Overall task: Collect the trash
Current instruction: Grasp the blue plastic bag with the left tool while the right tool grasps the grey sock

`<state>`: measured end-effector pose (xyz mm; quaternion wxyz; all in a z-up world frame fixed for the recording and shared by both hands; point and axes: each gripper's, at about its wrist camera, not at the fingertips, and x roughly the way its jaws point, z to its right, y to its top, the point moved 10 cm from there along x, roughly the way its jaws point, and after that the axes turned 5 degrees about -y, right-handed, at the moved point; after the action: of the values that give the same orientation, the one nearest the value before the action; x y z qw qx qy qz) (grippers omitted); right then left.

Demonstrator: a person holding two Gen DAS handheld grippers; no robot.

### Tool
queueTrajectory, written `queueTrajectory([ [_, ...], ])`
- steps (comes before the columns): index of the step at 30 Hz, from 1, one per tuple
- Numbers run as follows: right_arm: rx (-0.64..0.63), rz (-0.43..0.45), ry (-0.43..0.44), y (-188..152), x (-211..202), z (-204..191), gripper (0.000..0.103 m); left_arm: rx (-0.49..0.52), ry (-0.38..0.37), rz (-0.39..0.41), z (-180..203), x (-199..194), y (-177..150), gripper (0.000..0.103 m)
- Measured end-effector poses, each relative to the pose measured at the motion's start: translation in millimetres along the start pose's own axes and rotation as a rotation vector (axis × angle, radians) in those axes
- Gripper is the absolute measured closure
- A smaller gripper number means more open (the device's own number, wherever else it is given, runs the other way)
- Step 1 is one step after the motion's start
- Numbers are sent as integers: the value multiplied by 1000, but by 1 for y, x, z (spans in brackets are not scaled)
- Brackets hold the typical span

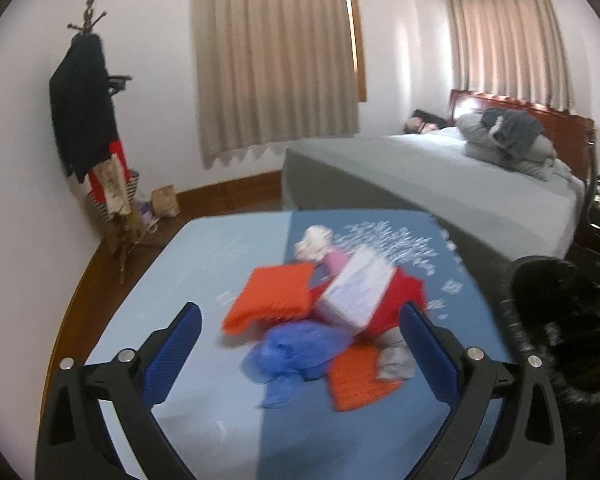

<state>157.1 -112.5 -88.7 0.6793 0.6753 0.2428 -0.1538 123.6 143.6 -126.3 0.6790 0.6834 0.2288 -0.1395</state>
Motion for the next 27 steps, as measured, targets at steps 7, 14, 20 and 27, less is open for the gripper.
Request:
queueTrajectory([
  [7, -60, -50, 68, -18, 43, -51, 5, -9, 30, -47, -27, 21, -25, 6],
  [14, -126, -144, 111, -50, 87, -93, 20, -46, 33, -80, -43, 41, -42, 7],
  [20, -157, -212, 139, -73, 111, -116, 27, -59, 42, -92, -51, 49, -47, 7],
  [27, -175, -269, 214, -85, 121, -136, 44, -77, 40, -114, -55, 57, -55, 7],
])
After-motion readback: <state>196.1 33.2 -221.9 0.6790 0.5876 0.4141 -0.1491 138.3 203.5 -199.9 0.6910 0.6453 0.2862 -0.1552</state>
